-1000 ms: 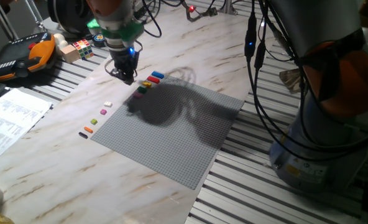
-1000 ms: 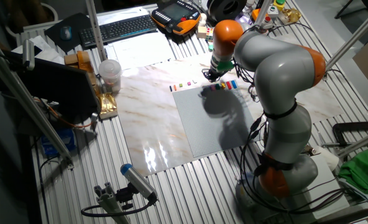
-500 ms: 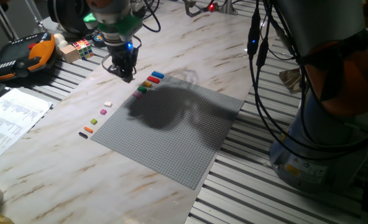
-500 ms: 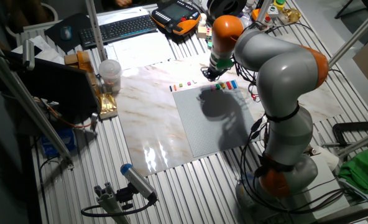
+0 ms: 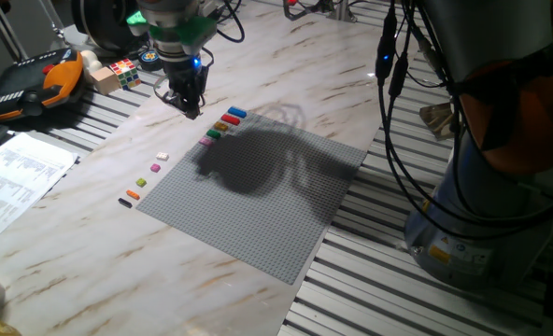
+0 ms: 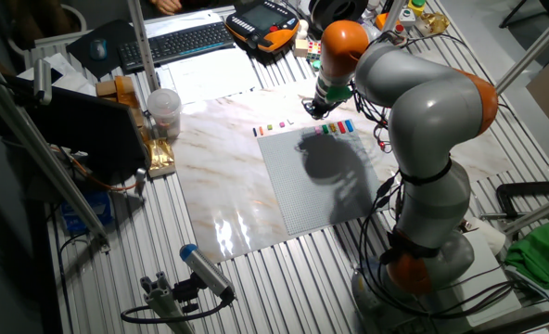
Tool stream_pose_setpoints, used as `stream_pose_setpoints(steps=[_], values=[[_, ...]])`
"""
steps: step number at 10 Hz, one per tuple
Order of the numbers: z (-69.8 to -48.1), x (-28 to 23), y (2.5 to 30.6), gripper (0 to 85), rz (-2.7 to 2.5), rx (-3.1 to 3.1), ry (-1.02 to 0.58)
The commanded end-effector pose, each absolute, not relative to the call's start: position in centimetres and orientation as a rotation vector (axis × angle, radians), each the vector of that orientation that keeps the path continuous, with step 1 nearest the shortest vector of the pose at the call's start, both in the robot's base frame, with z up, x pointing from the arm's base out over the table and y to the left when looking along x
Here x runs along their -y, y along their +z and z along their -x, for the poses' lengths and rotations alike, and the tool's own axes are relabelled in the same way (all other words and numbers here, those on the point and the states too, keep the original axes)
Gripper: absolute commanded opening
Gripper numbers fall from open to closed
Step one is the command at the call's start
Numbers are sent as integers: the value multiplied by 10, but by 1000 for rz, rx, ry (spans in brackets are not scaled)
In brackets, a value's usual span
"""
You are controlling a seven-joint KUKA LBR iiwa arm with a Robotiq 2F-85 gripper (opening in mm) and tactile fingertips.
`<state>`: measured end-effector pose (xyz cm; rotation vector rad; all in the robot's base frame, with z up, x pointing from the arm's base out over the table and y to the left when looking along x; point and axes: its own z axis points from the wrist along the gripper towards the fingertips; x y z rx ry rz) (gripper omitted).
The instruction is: Build with small Lego blocks
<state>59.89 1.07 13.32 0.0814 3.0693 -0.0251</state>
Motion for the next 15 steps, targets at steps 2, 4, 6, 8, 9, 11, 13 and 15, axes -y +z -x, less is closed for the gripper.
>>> stream_pose_setpoints(steps=[2,4,6,8,9,11,13,15], values=[[-600,-11,133,7,-82,-3067,17],[-599,-11,133,7,-68,-3071,5],[-598,-10,134,7,-65,-3070,3],[-599,-9,134,7,-49,-3072,4],[-599,-9,135,7,-47,-3073,9],[-599,-8,135,7,-39,-3074,9],[-599,-8,135,7,-37,-3074,9],[-600,-6,136,7,-37,-3077,6]])
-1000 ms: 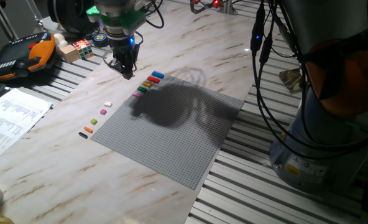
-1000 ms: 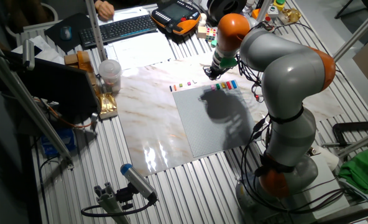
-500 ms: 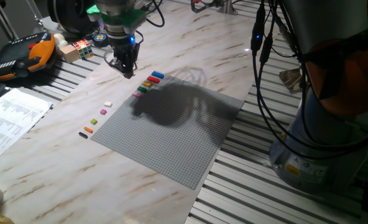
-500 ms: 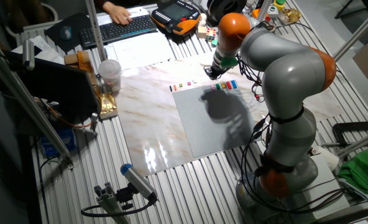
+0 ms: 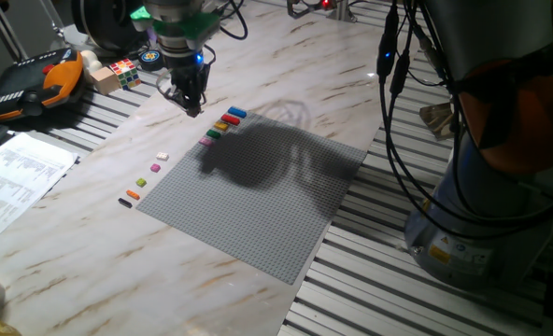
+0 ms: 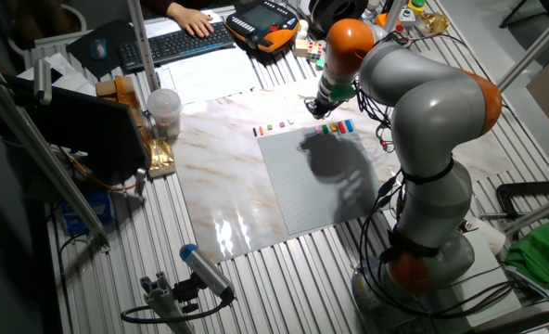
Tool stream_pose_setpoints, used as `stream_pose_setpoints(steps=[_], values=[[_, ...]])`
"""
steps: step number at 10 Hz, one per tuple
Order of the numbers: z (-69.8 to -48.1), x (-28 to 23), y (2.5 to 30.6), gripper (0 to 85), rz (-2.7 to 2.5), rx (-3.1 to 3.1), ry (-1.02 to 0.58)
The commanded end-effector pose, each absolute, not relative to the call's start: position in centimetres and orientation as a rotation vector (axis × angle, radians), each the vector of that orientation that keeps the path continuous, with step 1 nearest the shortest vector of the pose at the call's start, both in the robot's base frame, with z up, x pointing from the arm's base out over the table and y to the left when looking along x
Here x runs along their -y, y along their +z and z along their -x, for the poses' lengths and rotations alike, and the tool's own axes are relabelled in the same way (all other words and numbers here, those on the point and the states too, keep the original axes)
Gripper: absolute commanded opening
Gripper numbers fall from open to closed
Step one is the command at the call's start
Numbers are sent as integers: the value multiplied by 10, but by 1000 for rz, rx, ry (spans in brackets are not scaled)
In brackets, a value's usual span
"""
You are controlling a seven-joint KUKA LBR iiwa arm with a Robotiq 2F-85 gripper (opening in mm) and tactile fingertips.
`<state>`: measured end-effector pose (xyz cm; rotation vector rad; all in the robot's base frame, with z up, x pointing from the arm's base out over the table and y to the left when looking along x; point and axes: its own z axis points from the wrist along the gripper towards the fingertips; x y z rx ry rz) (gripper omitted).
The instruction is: Build with small Lego blocks
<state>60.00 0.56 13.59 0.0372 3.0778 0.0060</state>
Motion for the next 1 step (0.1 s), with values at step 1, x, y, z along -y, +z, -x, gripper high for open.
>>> stream_pose_setpoints(steps=[1], values=[[-600,-5,137,7,-37,-3078,6]])
